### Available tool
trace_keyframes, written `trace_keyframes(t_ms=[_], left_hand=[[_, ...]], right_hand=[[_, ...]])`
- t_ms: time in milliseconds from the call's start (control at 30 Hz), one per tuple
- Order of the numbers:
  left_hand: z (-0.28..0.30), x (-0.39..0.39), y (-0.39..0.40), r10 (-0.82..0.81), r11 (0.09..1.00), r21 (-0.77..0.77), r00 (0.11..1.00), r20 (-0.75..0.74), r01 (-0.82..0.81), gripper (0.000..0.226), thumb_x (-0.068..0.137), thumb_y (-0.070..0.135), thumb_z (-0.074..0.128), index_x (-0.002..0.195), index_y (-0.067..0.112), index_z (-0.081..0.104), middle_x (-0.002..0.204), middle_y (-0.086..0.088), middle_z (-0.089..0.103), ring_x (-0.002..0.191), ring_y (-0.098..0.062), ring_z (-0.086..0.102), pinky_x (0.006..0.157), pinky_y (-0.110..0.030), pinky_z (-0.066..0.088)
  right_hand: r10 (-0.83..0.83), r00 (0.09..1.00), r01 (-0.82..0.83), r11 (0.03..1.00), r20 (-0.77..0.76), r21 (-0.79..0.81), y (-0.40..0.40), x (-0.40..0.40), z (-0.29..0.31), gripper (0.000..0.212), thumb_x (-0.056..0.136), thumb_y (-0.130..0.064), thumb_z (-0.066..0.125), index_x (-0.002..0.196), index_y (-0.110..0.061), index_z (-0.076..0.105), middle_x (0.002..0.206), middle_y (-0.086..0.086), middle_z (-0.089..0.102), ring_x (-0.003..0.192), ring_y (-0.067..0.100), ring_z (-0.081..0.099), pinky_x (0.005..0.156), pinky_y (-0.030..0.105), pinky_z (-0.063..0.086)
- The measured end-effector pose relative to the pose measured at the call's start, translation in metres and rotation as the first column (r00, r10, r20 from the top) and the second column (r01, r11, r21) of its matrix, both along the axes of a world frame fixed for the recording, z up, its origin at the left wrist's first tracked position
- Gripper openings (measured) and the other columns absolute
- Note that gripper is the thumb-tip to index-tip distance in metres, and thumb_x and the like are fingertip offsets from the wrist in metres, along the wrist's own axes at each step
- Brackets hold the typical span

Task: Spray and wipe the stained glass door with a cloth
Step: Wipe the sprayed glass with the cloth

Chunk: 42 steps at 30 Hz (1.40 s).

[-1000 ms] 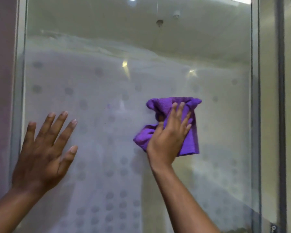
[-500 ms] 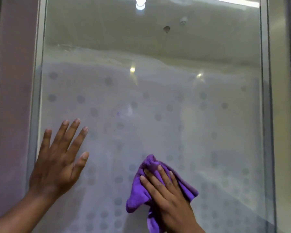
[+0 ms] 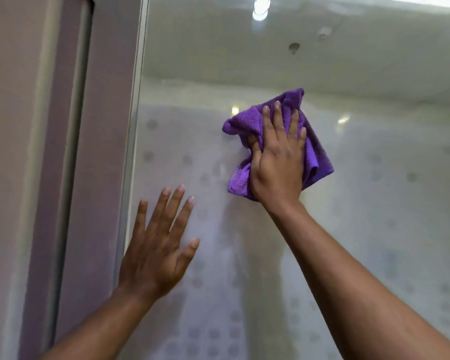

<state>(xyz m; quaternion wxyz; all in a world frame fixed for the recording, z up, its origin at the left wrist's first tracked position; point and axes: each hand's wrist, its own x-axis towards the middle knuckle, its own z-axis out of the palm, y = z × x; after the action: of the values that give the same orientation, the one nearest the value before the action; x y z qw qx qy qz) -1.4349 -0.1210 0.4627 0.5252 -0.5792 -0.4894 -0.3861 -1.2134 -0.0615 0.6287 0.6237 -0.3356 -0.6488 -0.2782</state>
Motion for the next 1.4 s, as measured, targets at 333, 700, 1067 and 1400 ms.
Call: trace_keyframes(t_ms=[333,700,1067,1400], left_hand=[[0.072,-0.071,-0.032,0.025,0.999,0.044,0.998,-0.054,-0.023,0.077,0.109,0.059,0.025,0.17,0.011,0.022,0.18,-0.009,0.013,0.167,-0.027,0.006,0.134,-0.049,-0.003],[0.078,-0.1,-0.023,-0.058,0.995,0.082,0.997,-0.04,0.061,0.078,0.11,0.056,0.025,0.168,0.005,0.022,0.179,-0.014,0.017,0.167,-0.03,0.013,0.135,-0.053,0.006],[0.076,-0.097,-0.027,-0.053,0.994,0.097,0.999,0.002,0.052,0.079,0.111,0.052,0.021,0.164,-0.007,0.024,0.173,-0.028,0.023,0.163,-0.041,0.022,0.134,-0.056,0.013],[0.074,-0.101,-0.028,-0.072,0.997,0.04,0.997,-0.038,0.073,0.084,0.11,0.058,0.015,0.166,-0.004,0.023,0.175,-0.026,0.019,0.164,-0.039,0.016,0.134,-0.057,0.009]], right_hand=[[0.118,0.914,-0.112,0.993,0.387,-0.038,-0.018,-0.02,-0.199,0.074,0.094,-0.032,0.052,0.164,-0.018,0.032,0.175,-0.001,0.021,0.163,0.029,0.011,0.131,0.045,0.007],[0.032,0.973,-0.032,0.999,0.23,-0.005,-0.026,-0.024,-0.091,0.064,0.101,-0.018,0.051,0.163,-0.02,0.035,0.173,-0.001,0.024,0.163,0.027,0.011,0.13,0.053,0.01],[0.203,0.973,-0.21,0.976,0.106,0.056,-0.057,-0.18,-0.019,0.059,0.106,-0.02,0.049,0.163,-0.015,0.035,0.173,0.004,0.027,0.164,0.025,0.007,0.132,0.045,-0.002],[-0.039,0.988,0.03,0.998,-0.153,-0.058,-0.012,0.024,-0.04,0.061,0.094,0.001,0.051,0.154,-0.008,0.049,0.168,0.013,0.036,0.158,0.032,0.027,0.128,0.052,0.02]])
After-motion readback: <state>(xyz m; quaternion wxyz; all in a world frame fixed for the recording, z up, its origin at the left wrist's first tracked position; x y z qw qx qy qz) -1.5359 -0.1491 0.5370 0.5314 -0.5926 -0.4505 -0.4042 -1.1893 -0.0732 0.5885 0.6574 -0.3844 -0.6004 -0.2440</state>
